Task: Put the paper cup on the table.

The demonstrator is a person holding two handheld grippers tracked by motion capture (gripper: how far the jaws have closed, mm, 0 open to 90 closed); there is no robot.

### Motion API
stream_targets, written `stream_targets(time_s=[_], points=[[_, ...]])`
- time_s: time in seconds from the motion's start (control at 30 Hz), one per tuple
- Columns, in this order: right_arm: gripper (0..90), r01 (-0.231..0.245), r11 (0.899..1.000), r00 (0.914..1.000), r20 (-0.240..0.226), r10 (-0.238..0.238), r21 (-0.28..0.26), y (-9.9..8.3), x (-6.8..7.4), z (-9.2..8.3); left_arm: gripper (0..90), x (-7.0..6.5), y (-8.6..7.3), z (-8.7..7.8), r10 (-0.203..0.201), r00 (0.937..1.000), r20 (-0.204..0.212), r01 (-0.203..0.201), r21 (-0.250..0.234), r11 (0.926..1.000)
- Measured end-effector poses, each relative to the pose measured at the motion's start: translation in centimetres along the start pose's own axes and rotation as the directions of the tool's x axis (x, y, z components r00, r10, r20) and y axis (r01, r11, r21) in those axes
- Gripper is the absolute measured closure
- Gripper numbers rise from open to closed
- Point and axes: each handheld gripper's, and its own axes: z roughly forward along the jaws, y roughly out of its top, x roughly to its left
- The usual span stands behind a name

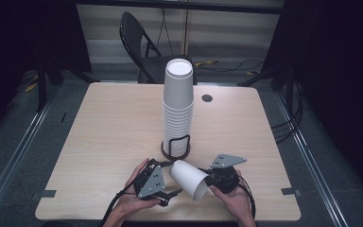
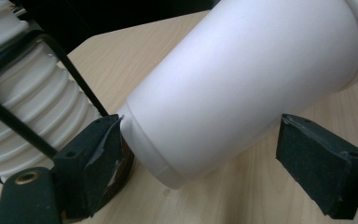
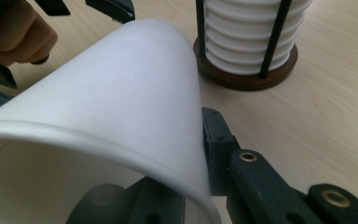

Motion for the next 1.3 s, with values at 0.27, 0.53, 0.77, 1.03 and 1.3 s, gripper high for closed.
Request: stream_targets(time_s=[0.27, 0.53, 0.77, 1.03, 1.3], points=[[86.5, 0.014, 0.999, 0.9997, -0.021, -0.013, 0.033, 0.3, -0.1, 0.2, 3.3, -0.8, 0.9, 1.3, 0.12, 0.9925, -0.02, -0.118, 0.1, 0.988], [86.6, 0.007, 0.999, 0.9993, -0.036, -0.005, 0.048, 0.6, -0.2, 0.2, 0.3, -1.0, 1.7, 1.8, 0.174, 0.9848, 0.009, -0.174, 0.106, 0.9791], [87.2, -0.009, 0.999, 0.9985, -0.054, 0.011, 0.046, 0.9, 0.0, 0.7, 0.0, -1.7, 2.5, 2.6, 0.221, 0.9752, 0.017, -0.221, 0.134, 0.966], [87.5, -0.042, 0.999, 0.9958, -0.08, 0.044, 0.03, 1.3, 0.0, 0.8, 1.2, -2.0, 3.2, 3.2, 0.225, 0.9742, 0.005, -0.224, 0.13, 0.9658], [88.2, -0.057, 0.998, 0.9947, -0.084, 0.059, 0.035, 1.4, -0.1, 0.8, 1.7, -2.5, 4.1, 4.0, 0.227, 0.9739, 0.011, -0.227, 0.091, 0.9697]])
